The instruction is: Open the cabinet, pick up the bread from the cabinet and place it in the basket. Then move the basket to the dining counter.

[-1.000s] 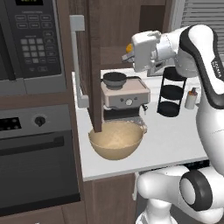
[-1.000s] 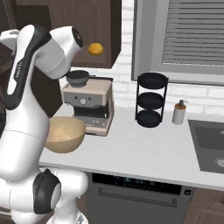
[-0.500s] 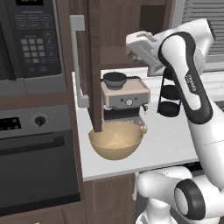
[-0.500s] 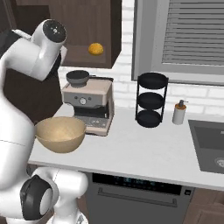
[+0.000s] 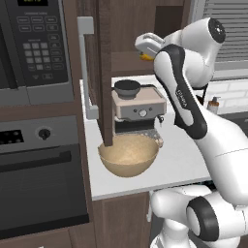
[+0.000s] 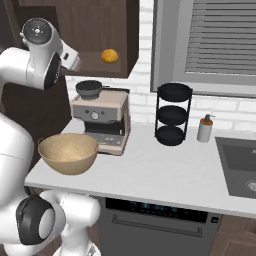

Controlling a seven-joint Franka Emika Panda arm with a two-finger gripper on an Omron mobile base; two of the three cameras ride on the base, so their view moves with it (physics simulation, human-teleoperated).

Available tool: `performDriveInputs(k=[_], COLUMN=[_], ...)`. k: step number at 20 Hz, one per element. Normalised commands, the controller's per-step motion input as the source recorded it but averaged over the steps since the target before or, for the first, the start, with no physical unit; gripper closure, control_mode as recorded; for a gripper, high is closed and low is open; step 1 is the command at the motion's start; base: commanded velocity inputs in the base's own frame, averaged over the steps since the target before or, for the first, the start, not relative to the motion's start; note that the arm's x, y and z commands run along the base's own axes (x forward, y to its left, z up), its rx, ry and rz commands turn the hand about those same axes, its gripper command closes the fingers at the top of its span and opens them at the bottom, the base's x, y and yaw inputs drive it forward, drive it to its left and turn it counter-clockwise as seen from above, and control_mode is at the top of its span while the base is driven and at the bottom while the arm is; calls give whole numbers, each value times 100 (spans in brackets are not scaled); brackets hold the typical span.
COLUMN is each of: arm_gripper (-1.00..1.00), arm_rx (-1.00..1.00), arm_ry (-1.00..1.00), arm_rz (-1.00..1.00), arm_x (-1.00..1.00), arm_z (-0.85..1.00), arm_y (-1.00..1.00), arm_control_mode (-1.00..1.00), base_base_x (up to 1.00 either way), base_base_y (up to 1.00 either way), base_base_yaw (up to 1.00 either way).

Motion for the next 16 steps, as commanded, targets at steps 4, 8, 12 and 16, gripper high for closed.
performDriveInputs(k=[4, 8, 12, 16], arm_gripper=[-100, -100, -100, -100], arm_rx=[-18, -16, -16, -12], arm_ry=[0, 1, 4, 10], arm_rz=[-23, -22, -25, -19], arm_x=[38, 37, 32, 39], arm_z=[0, 0, 0, 0], arm_y=[-42, -44, -26, -6], arm_control_mode=[-100, -100, -100, -100], base_base_x=[0, 0, 0, 0], base_base_y=[0, 0, 0, 0], base_base_yaw=[0, 0, 0, 0])
